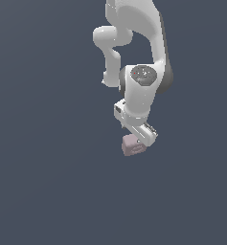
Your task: Pick up the object and move it to a goal position.
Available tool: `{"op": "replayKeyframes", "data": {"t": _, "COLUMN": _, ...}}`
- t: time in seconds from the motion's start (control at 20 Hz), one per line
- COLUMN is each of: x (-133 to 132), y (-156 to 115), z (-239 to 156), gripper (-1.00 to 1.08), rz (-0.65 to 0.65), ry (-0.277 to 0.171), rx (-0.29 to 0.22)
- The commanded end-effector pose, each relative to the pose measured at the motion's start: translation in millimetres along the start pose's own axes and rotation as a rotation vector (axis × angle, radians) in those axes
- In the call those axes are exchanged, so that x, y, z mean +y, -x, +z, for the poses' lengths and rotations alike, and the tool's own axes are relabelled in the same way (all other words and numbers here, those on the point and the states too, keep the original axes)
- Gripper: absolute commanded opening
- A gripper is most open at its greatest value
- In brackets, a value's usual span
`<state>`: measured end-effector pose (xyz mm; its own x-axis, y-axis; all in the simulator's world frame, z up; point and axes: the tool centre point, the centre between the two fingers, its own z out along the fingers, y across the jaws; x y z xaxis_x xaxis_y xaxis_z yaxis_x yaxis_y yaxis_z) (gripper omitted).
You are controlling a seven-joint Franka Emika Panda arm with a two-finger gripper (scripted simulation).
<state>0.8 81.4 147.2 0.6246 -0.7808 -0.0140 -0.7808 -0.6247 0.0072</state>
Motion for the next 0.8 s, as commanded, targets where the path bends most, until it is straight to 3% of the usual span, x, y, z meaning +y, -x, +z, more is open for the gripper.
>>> {"op": "replayKeyframes", "data": {"t": 0.0, "x": -3, "y": 3, "z": 0, "gripper": 1.00, "rz": 0.061, "ry": -0.001, "rx": 0.002}}
{"op": "replayKeyframes", "data": {"t": 0.75, "x": -17, "y": 16, "z": 2, "gripper": 1.00, "rz": 0.347, "ry": -0.008, "rx": 0.011}}
